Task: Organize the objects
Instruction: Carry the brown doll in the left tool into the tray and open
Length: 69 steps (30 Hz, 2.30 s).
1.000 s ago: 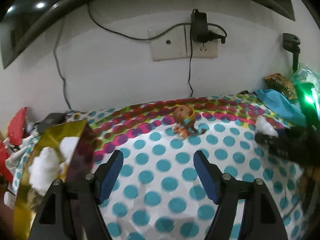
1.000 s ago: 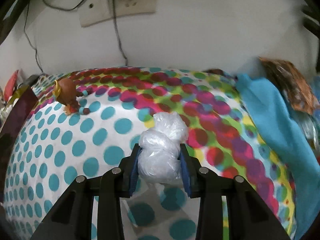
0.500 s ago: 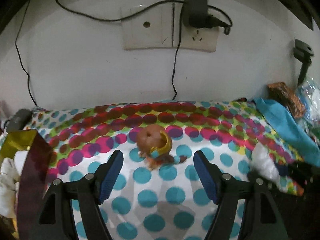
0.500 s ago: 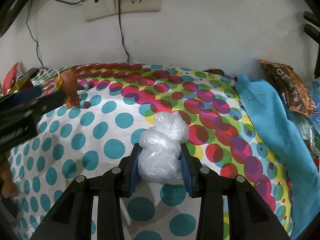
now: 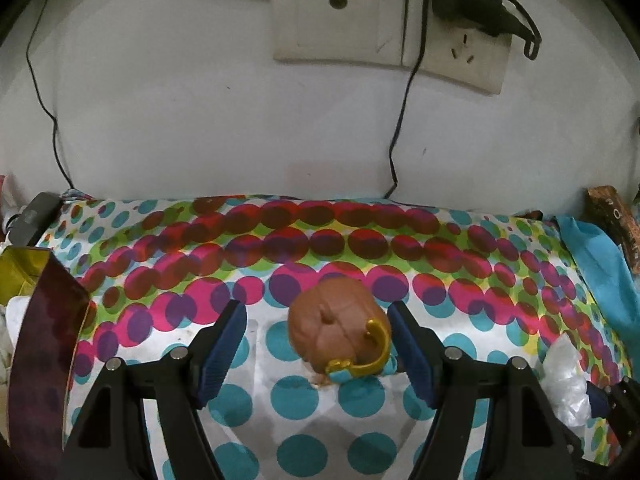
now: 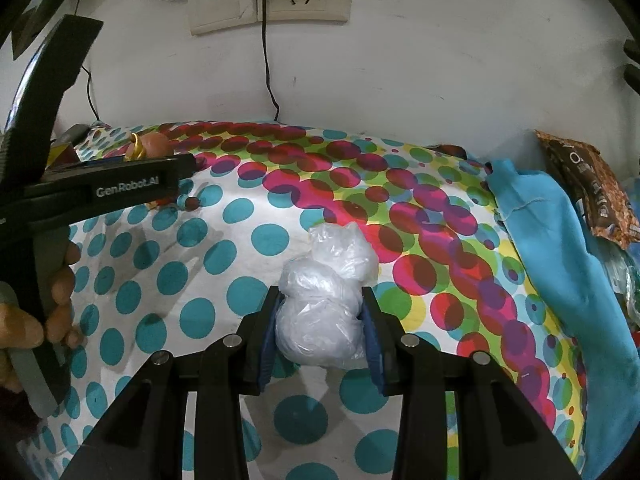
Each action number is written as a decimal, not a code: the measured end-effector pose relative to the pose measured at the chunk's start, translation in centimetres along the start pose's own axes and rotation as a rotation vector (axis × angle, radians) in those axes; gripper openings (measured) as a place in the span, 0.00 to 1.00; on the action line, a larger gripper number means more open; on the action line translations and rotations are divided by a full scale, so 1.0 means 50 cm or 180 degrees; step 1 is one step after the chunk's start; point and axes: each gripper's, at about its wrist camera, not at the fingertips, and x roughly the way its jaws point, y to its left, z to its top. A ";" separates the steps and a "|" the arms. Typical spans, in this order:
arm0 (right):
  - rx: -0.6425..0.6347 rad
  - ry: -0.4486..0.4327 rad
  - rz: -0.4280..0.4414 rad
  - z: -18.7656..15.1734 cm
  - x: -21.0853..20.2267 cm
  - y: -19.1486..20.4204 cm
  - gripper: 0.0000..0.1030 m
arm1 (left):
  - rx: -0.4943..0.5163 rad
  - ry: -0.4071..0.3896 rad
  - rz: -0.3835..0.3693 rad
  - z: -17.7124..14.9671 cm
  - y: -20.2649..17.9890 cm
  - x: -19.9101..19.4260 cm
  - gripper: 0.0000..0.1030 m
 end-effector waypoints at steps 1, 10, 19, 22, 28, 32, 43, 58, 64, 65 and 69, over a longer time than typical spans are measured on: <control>-0.0004 0.0000 0.0007 -0.001 0.001 0.001 0.35 | -0.0006 0.0017 -0.0020 -0.001 0.001 0.002 0.73; -0.0010 -0.0006 0.0027 -0.007 0.004 0.005 0.35 | -0.0142 0.0141 -0.0184 -0.007 0.021 0.018 0.41; -0.0015 -0.0006 0.0019 -0.007 0.004 0.007 0.35 | -0.0221 0.0004 -0.0183 -0.015 0.029 -0.006 0.39; -0.0019 -0.0007 0.0014 -0.007 0.004 0.009 0.35 | -0.0176 -0.0041 -0.0171 -0.020 0.031 -0.015 0.39; -0.0011 -0.0007 0.0020 -0.007 0.005 0.008 0.35 | 0.0070 -0.0072 -0.0140 -0.052 0.007 -0.040 0.39; -0.0014 -0.0007 0.0016 -0.007 0.005 0.008 0.34 | 0.0162 -0.0017 -0.0173 -0.073 -0.003 -0.059 0.39; -0.0014 -0.0007 0.0013 -0.005 0.004 0.008 0.35 | 0.0299 -0.0040 -0.0132 -0.106 0.064 -0.230 0.39; -0.0037 -0.0011 -0.0023 -0.001 -0.001 0.006 0.36 | 0.0000 -0.0321 0.0398 -0.174 0.314 -0.474 0.39; -0.0079 -0.0021 -0.0075 -0.004 -0.009 0.011 0.36 | -0.0328 -0.0175 0.0620 -0.208 0.425 -0.480 0.39; -0.0076 -0.0021 -0.0071 -0.005 -0.009 0.008 0.36 | -0.0360 -0.0139 0.0663 -0.215 0.438 -0.477 0.39; -0.0052 -0.0017 -0.0044 -0.004 -0.009 0.006 0.36 | -0.0503 -0.0053 0.0634 -0.242 0.477 -0.465 0.39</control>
